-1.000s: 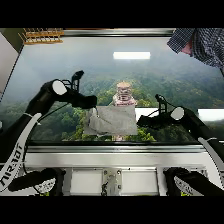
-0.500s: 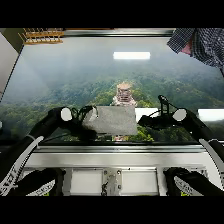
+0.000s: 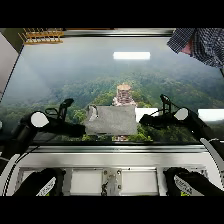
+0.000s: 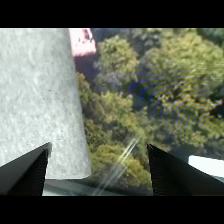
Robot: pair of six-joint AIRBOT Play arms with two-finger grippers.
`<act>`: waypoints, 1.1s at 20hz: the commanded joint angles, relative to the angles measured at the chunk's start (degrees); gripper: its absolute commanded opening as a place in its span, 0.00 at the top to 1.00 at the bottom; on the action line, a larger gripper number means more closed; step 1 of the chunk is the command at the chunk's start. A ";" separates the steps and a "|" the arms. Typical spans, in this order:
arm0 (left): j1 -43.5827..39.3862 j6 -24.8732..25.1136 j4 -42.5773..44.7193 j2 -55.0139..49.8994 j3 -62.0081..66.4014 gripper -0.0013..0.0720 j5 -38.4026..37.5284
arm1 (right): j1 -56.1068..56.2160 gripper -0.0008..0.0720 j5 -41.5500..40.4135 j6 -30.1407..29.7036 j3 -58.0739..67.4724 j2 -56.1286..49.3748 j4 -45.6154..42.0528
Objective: Fold the clothes and pants, and hang the long-sleeved shirts on hangers.
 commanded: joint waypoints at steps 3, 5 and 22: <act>1.25 -0.15 -0.83 3.04 6.80 0.97 3.98 | -5.55 0.10 1.46 -10.86 -0.04 -5.73 9.05; 1.27 -0.15 -0.85 2.97 6.84 0.97 5.40 | -4.79 0.10 0.46 -16.33 -0.02 -9.97 16.15; 1.14 -4.02 -0.94 -1.79 6.84 0.97 5.38 | -10.75 0.97 -0.70 -9.42 15.54 -8.68 3.85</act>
